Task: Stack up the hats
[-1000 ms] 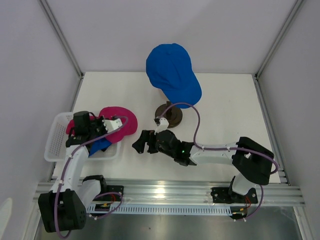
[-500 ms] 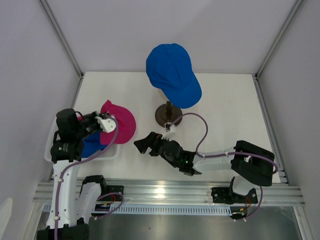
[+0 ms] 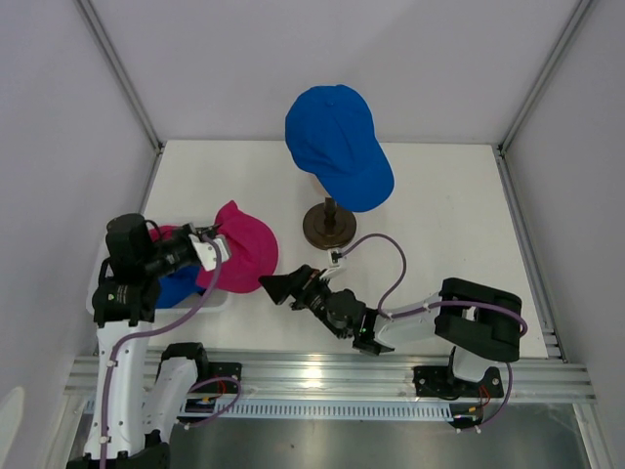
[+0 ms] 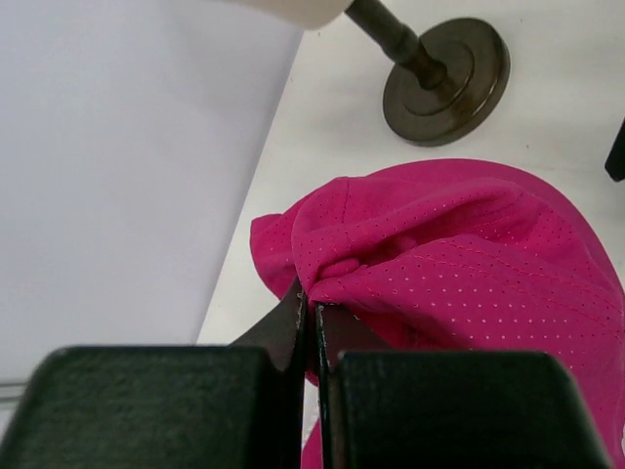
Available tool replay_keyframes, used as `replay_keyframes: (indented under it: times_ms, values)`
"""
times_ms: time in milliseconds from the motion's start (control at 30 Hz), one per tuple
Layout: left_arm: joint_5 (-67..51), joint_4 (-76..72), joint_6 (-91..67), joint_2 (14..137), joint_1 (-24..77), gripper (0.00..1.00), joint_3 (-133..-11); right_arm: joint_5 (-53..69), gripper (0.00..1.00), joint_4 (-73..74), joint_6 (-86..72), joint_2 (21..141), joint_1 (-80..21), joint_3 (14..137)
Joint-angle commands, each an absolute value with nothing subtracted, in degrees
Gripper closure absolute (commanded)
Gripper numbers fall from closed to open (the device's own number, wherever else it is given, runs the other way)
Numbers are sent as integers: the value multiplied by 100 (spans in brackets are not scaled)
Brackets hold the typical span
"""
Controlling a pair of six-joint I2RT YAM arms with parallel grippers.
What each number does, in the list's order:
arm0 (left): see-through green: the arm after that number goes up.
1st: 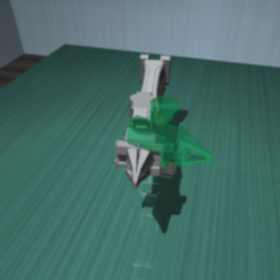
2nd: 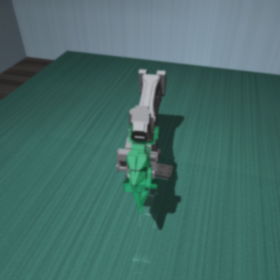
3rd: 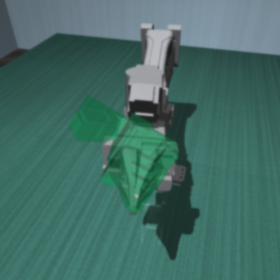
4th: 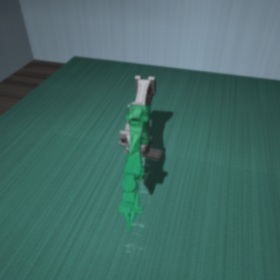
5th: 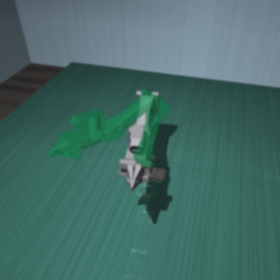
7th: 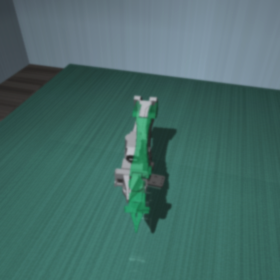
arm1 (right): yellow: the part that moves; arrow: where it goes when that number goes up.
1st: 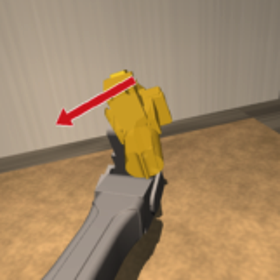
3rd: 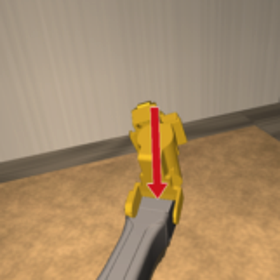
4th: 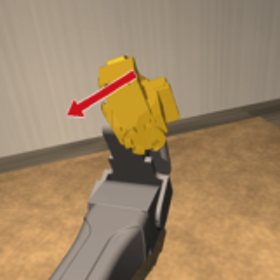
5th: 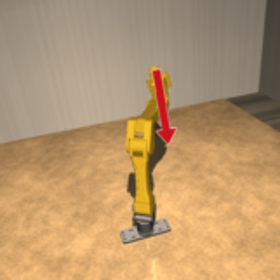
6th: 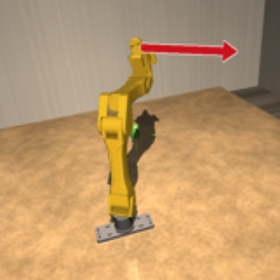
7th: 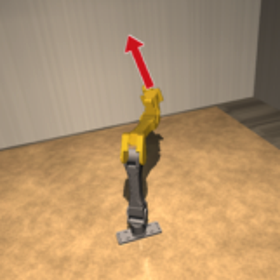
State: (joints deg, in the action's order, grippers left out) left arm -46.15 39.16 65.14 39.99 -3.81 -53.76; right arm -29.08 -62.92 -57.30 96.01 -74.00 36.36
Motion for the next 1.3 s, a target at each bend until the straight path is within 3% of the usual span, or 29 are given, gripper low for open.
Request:
replay_keyframes:
  times_ms: [0, 467, 733, 933, 1033, 1133, 1167, 1233, 1267]
  values:
    - [-5264, 3858, 6442, 3946, -299, 99, -5756, -3111, 0, -6724, -5441, 9589, -7427, 3534]
    - [-6521, 4570, 6592, 4034, -255, 99, -6512, -3050, 1, -7707, -4237, 9518, -7418, 3481]
    - [-6935, 4430, 6443, 4087, -246, 99, -6460, -2084, 4, -8385, -3885, 9387, -7374, 3489]
    - [-6680, 4017, 6275, 4113, -264, 99, -6144, -1679, 24, -8517, -3902, 9106, -7444, 3454]
    - [-6452, 3885, 6275, 4096, -281, 99, -5933, -1582, 40, -8481, -3902, 8939, -7479, 3419]
    - [-6074, 3736, 6293, 4096, -281, 99, -5748, -1512, 66, -8341, -3999, 8719, -7497, 3358]
    - [-5951, 3718, 6319, 4096, -281, 99, -5696, -1512, 81, -8245, -4043, 8545, -7497, 3357]
    - [-5574, 3378, 6119, 4052, -281, 99, -5494, -1616, 99, -7693, -4078, 8307, -7497, 3401]
    - [-5433, 3192, 5978, 3982, -281, 99, -5441, -1661, 100, -7429, -4096, 8166, -7497, 3445]
